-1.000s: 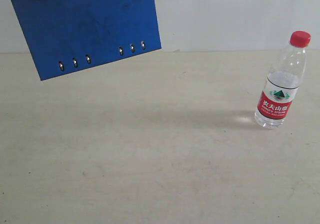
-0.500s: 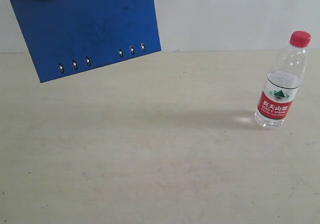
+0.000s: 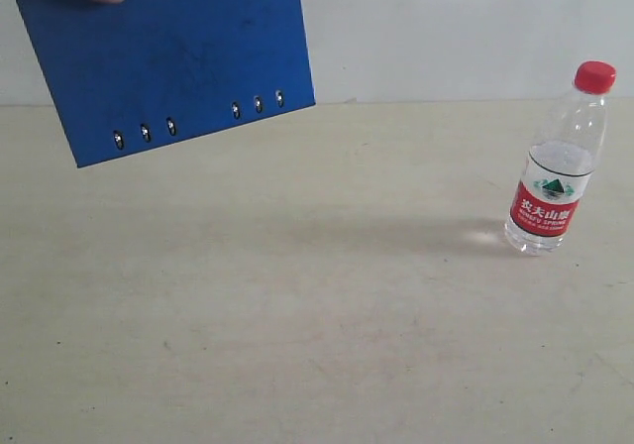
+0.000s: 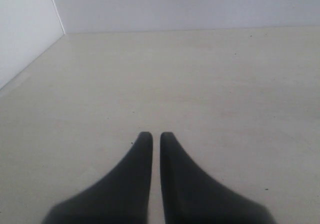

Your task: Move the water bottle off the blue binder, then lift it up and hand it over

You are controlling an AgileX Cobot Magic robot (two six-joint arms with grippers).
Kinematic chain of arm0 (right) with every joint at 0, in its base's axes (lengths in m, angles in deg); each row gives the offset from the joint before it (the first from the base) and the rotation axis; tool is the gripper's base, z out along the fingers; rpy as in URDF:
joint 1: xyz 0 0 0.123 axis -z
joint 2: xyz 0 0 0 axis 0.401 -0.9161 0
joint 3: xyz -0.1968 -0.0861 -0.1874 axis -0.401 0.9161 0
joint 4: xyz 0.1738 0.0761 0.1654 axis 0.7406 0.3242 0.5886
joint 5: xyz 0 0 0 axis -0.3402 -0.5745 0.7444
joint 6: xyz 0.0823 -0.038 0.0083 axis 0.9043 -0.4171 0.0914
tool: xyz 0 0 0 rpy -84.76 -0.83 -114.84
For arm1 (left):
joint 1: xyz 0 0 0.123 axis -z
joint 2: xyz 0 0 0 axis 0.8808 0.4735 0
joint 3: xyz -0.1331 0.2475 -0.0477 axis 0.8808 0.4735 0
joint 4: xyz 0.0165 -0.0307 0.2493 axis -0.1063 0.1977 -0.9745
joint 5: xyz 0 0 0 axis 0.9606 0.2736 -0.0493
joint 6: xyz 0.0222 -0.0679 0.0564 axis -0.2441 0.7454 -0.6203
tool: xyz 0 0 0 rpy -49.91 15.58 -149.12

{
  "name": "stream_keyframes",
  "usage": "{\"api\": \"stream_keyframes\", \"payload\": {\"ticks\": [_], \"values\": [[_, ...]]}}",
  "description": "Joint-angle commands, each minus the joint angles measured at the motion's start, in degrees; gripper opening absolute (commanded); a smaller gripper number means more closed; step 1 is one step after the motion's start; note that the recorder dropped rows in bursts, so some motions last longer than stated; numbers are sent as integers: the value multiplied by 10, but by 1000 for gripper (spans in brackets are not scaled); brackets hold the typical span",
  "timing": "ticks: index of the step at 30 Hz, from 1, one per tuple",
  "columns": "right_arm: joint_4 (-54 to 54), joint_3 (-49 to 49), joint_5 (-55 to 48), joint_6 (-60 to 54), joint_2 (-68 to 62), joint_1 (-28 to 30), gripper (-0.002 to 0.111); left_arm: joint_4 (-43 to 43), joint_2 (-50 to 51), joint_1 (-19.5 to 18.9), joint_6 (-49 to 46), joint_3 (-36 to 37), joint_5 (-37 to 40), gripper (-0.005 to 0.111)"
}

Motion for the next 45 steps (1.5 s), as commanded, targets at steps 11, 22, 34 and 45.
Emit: {"api": "stream_keyframes", "payload": {"ticks": [11, 22, 34, 45], "values": [[-8, 73, -133, 44, 2, -9, 0, 7, -1, -2, -2, 2, 1, 5], [-51, 73, -123, -25, 2, -12, 0, 7, -1, -2, -2, 2, 1, 5], [-41, 73, -125, -20, 2, -17, 0, 7, -1, -2, -2, 2, 1, 5], [-41, 73, -125, -20, 2, -17, 0, 7, -1, -2, -2, 2, 1, 5]]}}
